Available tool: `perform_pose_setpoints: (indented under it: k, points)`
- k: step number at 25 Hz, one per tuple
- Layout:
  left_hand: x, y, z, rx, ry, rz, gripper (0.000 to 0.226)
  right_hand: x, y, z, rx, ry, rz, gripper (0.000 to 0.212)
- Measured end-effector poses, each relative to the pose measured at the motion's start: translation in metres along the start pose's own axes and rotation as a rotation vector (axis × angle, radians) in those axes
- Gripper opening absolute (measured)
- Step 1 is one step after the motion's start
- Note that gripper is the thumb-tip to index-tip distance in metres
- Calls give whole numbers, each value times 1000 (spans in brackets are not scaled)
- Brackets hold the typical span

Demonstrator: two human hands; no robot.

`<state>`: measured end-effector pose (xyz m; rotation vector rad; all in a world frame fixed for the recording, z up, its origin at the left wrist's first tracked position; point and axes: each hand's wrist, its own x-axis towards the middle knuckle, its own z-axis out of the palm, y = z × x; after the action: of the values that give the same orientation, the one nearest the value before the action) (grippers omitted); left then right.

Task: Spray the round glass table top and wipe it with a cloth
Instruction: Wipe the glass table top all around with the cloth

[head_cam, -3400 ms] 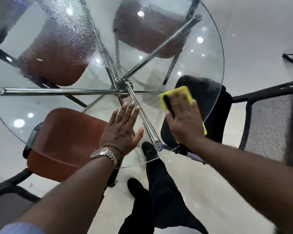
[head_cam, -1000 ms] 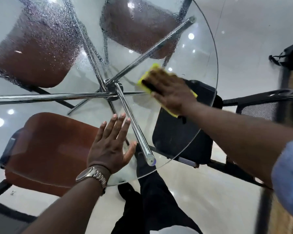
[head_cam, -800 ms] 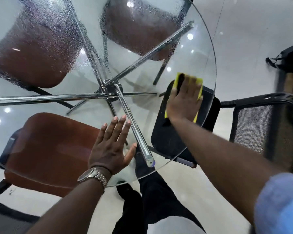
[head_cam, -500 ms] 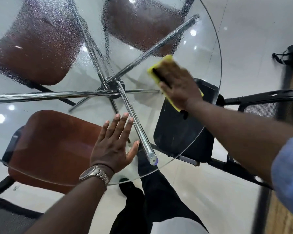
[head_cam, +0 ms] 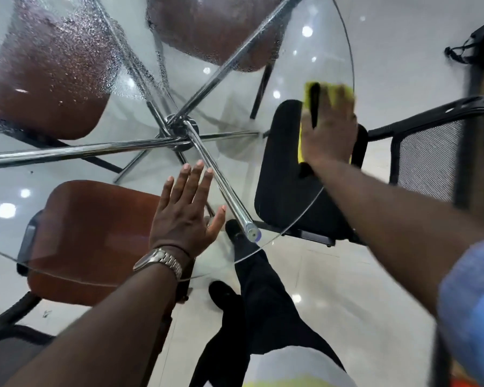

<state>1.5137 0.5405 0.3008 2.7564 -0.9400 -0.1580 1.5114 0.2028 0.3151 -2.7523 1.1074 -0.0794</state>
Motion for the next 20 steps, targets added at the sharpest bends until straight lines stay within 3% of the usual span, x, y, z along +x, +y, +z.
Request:
perform_pose_setpoints:
  k: [2,5,7,12,18,20]
  points:
    - [1,1,-2,-13,9,-14,80,-65,-11,-1,195,25,313,68]
    - [1,3,-4,5,0,-19,78,-155,-34,2,591,-3,597,78]
    - [2,3,-2,14,-4,-13,78,-159,-35,-3,689,47,725,82]
    - [1,2,1,8,23,-14,76,-18,24,-24,777,-45,680,75]
    - [1,4,-2,18,23,-7,77,-124,-13,-15,943,-18,869,79]
    - [3,4,-2,20,18,-5,77,-99,-1,-15,927,9,791,77]
